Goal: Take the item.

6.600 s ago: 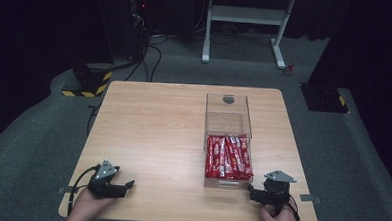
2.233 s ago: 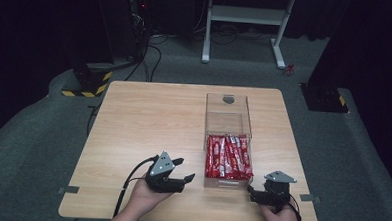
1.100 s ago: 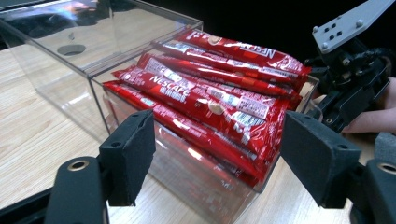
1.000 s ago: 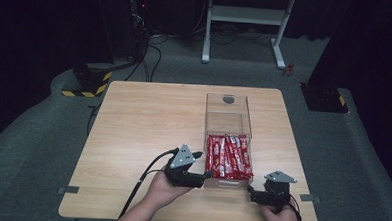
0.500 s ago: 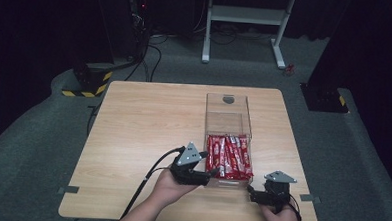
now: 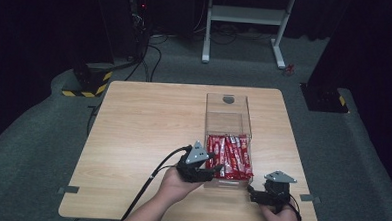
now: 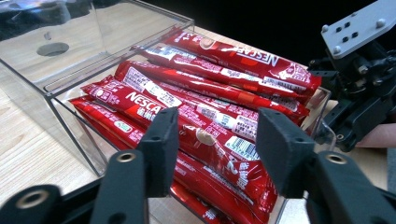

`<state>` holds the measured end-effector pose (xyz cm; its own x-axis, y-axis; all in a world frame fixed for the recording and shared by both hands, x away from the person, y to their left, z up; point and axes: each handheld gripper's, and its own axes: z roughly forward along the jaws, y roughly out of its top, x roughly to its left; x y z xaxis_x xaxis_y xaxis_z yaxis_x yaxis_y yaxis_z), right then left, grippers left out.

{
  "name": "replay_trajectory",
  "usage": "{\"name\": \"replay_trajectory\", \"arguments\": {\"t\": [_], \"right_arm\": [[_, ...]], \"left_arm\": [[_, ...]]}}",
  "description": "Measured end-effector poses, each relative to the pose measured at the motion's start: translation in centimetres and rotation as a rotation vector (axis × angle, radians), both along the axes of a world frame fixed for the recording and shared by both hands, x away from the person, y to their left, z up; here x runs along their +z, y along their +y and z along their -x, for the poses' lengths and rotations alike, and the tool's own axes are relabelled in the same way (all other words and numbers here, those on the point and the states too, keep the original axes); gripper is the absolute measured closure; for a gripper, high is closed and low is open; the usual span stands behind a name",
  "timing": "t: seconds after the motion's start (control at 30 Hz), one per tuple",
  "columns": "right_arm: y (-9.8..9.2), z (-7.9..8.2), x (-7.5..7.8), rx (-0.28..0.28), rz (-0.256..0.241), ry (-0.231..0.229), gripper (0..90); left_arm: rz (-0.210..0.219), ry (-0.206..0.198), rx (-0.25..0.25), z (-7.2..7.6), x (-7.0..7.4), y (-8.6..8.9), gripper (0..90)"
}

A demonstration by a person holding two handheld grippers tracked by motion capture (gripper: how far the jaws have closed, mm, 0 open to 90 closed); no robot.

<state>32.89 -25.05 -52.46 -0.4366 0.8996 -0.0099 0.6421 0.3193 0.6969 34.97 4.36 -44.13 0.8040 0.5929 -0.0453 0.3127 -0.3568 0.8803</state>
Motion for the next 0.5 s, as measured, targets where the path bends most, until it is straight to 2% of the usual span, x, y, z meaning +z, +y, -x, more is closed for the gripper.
{"name": "replay_trajectory", "arguments": {"t": [0.07,0.2,0.4,0.5], "right_arm": [[0.0,0.0,0.0,0.000,0.000,0.000,8.7],[0.0,0.0,0.0,0.000,0.000,0.000,8.7],[0.0,0.0,0.0,0.000,0.000,0.000,8.7],[0.0,0.0,0.0,0.000,0.001,0.000,8.7]], "left_arm": [[-0.007,-0.002,0.007,0.0,-0.1,-0.2,56.6],[-0.023,-0.011,0.028,0.1,-0.5,-0.3,61.4],[-0.021,0.003,0.035,0.4,-1.3,-0.2,64.8],[-0.026,-0.005,0.037,0.5,-1.4,-0.2,67.9]]}}
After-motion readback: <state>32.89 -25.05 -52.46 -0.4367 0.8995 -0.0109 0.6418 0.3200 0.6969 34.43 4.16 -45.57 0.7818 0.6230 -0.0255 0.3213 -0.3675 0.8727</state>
